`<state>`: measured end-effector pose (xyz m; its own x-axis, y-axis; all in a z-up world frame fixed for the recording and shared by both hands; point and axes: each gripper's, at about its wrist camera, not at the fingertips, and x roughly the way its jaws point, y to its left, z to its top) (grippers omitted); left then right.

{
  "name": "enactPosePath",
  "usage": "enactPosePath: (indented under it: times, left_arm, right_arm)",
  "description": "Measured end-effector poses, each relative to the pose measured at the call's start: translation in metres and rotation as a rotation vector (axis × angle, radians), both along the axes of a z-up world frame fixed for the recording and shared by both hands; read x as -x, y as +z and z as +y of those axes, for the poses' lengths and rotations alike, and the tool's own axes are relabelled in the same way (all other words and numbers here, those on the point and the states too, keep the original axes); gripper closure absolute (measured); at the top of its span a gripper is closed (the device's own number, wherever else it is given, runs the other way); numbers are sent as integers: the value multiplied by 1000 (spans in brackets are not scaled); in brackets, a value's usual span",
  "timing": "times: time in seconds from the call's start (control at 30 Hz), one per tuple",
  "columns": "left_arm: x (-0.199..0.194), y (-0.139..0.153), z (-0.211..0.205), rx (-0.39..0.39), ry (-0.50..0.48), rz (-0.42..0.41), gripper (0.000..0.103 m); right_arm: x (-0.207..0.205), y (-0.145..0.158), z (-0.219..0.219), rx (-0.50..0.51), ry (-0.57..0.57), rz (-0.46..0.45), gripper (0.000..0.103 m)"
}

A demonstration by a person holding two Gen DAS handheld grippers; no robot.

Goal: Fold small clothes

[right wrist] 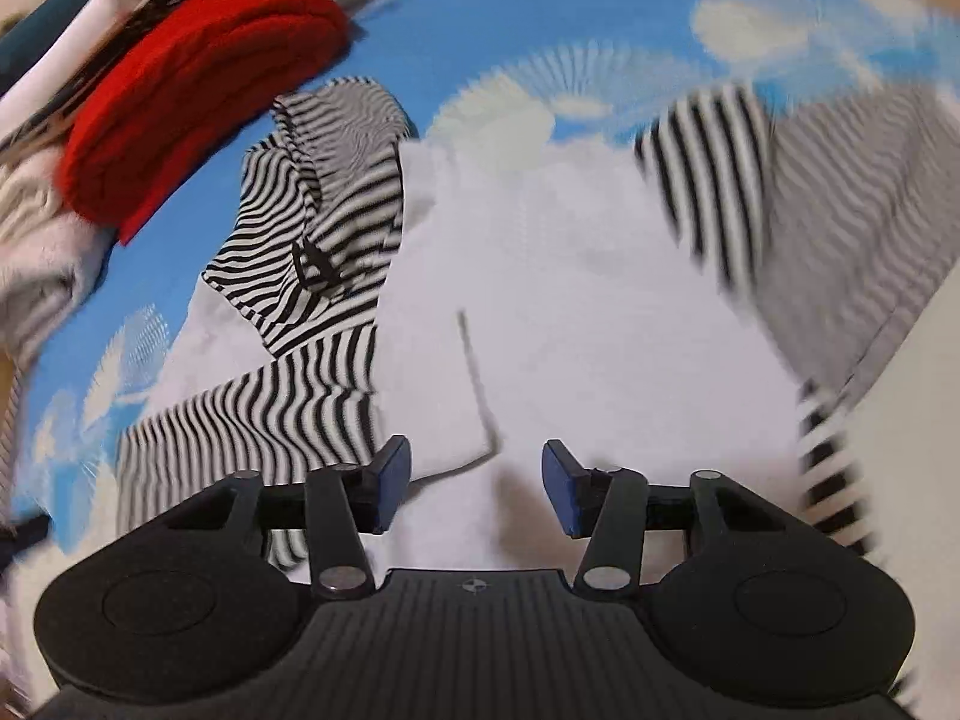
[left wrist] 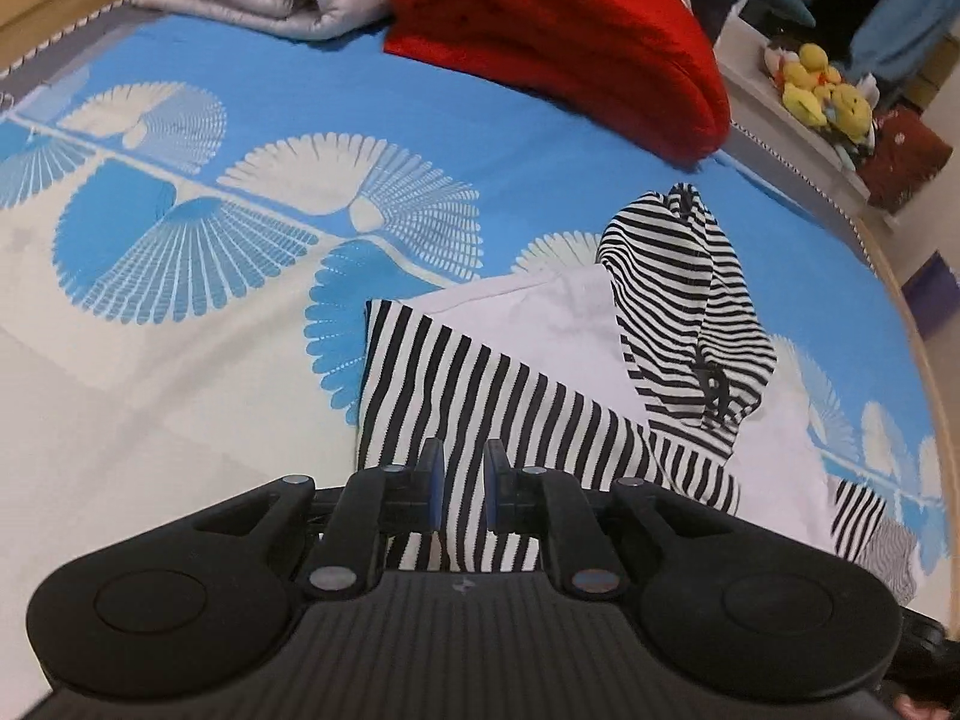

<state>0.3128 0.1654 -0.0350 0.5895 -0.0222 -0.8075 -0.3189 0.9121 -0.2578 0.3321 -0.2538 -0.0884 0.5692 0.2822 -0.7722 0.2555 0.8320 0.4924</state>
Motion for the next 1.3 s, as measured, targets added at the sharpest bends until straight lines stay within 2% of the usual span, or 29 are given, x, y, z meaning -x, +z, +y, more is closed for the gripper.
enactPosePath:
  times: [0.1, 0.23, 0.27, 0.33, 0.4, 0.47, 0.53, 0.67, 0.7, 0.73, 0.77, 0.83, 0.87, 0.93, 1.03, 1.13, 1.2, 1.3]
  left_arm:
    - [0, 4, -4, 0, -9, -6, 90]
    - [-2, 0, -8, 5, -15, 5, 90]
    - [-2, 0, -7, 7, -17, 8, 90]
    - [-4, -1, -5, 5, -20, 11, 90]
    - [-5, -2, -2, 3, -17, 16, 90]
    - [-5, -3, 0, 2, -14, 21, 90]
    - [-6, -6, 2, -4, -16, 30, 90]
    - [-8, -11, -2, -9, -42, 47, 90]
    - [-8, -14, -4, -6, -48, 53, 90]
    - [-9, -18, -7, 0, -56, 62, 90]
    - [-9, -21, -10, 7, -67, 72, 90]
    - [-11, -30, -19, 8, -98, 97, 90]
    - [-11, -34, -23, 4, -114, 106, 90]
    - [-11, -42, -31, -1, -151, 125, 90]
    - [-11, -56, -38, 8, -187, 155, 90]
    - [-8, -77, -39, 2, -202, 213, 88]
    - [-6, -92, -39, -20, -219, 261, 87]
    - [-4, -108, -35, -119, -245, 337, 84]
  right_arm:
    - [-9, -19, 6, -130, -66, 64, 54]
    - [-16, -38, 11, -191, -142, 115, 55]
    - [-17, -41, 11, -200, -155, 120, 59]
    - [-21, -45, 10, -222, -173, 116, 71]
    - [-23, -45, 9, -245, -178, 90, 101]
    - [-22, -38, 7, -236, -181, 36, 101]
    - [-16, -18, 5, -213, -173, -59, 101]
    - [13, 49, 5, -100, -104, -393, 101]
    - [21, 58, 0, -79, -105, -449, 101]
    - [23, 59, -7, -70, -121, -439, 101]
    - [21, 53, -16, -42, -144, -378, 101]
    - [10, 25, -32, 35, -173, -198, 101]
    - [6, 7, -42, 36, -192, -111, 99]
    - [7, -12, -55, 46, -239, -15, 97]
    - [8, -12, -61, 23, -235, -36, 95]
    - [1, -19, -63, -56, -206, -6, 70]
    - [0, -26, -61, -63, -228, 73, 67]
    - [-3, -39, -59, -98, -264, 127, 67]
